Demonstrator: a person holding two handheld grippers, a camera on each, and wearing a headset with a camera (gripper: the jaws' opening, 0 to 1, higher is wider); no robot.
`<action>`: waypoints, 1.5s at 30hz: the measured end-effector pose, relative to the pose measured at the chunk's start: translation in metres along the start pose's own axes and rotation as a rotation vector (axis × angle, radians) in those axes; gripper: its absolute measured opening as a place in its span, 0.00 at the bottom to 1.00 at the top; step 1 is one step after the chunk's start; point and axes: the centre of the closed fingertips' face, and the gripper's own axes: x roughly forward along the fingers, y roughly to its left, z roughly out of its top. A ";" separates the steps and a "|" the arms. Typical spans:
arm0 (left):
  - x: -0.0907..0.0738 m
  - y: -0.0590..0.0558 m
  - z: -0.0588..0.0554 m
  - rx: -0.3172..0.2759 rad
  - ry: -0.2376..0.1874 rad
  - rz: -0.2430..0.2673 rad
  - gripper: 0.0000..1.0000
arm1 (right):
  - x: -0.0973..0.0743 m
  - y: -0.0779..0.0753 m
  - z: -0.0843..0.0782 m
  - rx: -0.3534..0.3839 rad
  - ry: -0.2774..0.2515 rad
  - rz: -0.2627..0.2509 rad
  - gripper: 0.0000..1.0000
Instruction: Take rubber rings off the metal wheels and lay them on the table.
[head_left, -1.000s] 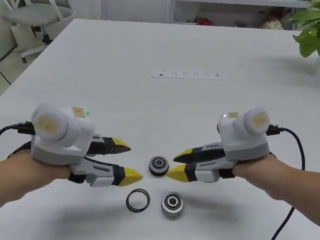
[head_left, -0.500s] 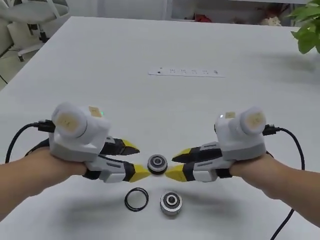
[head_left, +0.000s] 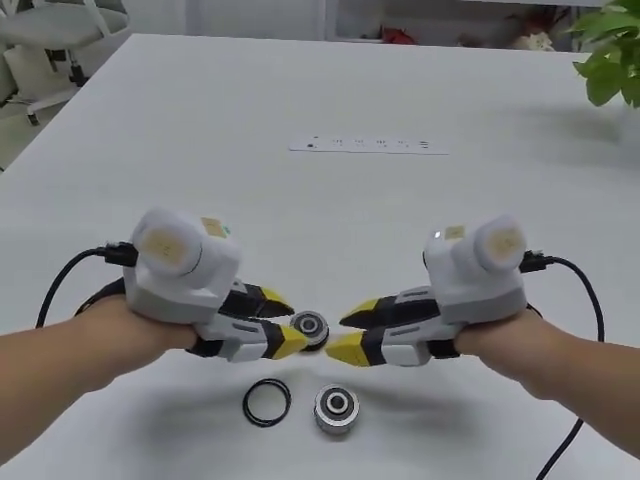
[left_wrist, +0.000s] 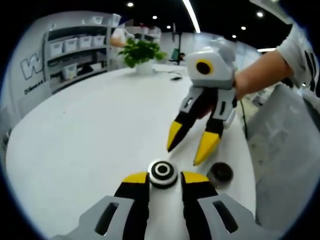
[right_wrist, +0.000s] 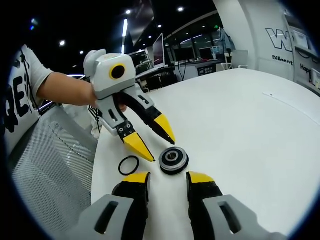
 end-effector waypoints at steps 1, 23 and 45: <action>0.001 0.000 0.000 0.004 0.002 0.001 0.25 | 0.000 0.000 0.000 0.000 0.000 0.000 0.27; 0.011 0.001 0.000 0.122 0.019 0.047 0.14 | 0.009 -0.002 0.000 -0.019 -0.001 -0.018 0.26; 0.011 0.001 0.001 0.117 0.007 0.067 0.14 | 0.022 -0.007 0.001 -0.092 0.000 -0.074 0.22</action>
